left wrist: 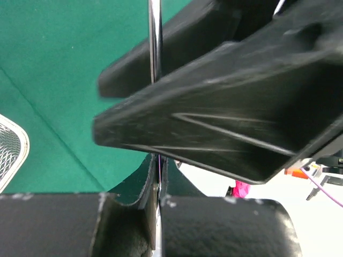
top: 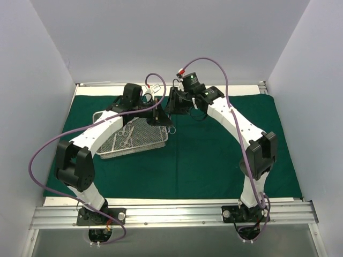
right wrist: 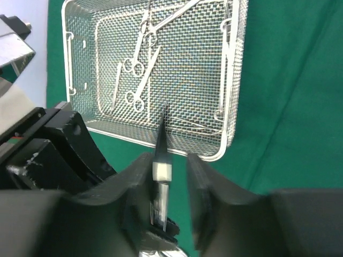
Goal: Open and lay out the surgical kit
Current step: Place the medical item in the surgical kit.
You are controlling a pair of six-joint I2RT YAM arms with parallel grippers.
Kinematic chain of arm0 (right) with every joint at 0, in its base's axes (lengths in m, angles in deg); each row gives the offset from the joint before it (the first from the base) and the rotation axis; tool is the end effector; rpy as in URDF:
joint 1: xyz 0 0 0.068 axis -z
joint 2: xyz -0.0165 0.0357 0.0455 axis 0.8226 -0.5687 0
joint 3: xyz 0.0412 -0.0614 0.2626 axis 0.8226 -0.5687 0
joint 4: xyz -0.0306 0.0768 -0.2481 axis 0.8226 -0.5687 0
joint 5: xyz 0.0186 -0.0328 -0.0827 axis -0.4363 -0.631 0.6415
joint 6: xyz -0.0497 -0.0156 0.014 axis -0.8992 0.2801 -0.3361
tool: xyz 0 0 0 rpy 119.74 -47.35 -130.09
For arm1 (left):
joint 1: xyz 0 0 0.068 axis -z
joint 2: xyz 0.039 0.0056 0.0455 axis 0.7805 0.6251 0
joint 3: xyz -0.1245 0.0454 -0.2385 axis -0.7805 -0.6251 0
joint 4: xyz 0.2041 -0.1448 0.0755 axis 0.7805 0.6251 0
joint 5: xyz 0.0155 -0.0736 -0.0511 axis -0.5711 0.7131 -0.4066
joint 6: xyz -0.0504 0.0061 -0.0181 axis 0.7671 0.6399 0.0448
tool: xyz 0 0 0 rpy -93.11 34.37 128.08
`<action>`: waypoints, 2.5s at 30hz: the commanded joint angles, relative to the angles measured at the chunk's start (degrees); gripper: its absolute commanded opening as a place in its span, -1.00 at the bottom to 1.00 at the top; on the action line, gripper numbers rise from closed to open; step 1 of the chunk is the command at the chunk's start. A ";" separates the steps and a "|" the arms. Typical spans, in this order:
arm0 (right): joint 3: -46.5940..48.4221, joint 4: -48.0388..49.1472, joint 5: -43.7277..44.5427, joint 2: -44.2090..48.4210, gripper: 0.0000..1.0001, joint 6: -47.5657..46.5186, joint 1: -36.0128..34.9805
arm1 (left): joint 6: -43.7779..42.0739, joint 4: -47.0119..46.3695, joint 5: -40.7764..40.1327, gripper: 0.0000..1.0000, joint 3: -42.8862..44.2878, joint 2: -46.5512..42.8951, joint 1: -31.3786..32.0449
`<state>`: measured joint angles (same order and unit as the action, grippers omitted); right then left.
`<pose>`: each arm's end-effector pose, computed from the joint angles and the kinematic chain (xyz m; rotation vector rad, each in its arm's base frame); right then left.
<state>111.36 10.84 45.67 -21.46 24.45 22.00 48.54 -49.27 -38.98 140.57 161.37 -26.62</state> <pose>0.3557 0.2474 0.3606 -0.2189 2.2111 1.0086 0.3346 -0.1829 0.3013 0.2389 2.3925 -1.4996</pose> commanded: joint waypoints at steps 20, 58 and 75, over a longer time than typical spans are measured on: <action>-11.96 -14.22 16.22 4.59 -1.00 -25.62 23.13 | -16.25 8.16 -8.47 0.87 -0.53 -7.64 -9.92; -35.02 0.71 24.06 0.91 -0.61 -42.01 41.78 | -16.35 4.47 -2.94 0.91 -13.10 -13.28 -18.18; -19.23 -11.06 35.69 9.32 0.00 -23.12 27.38 | -17.32 12.90 -21.46 1.00 -7.66 -11.43 -20.12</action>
<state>84.74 5.61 79.31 -19.95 -6.09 55.59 32.50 -39.33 -51.73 128.48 149.79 -45.72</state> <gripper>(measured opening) 0.496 0.997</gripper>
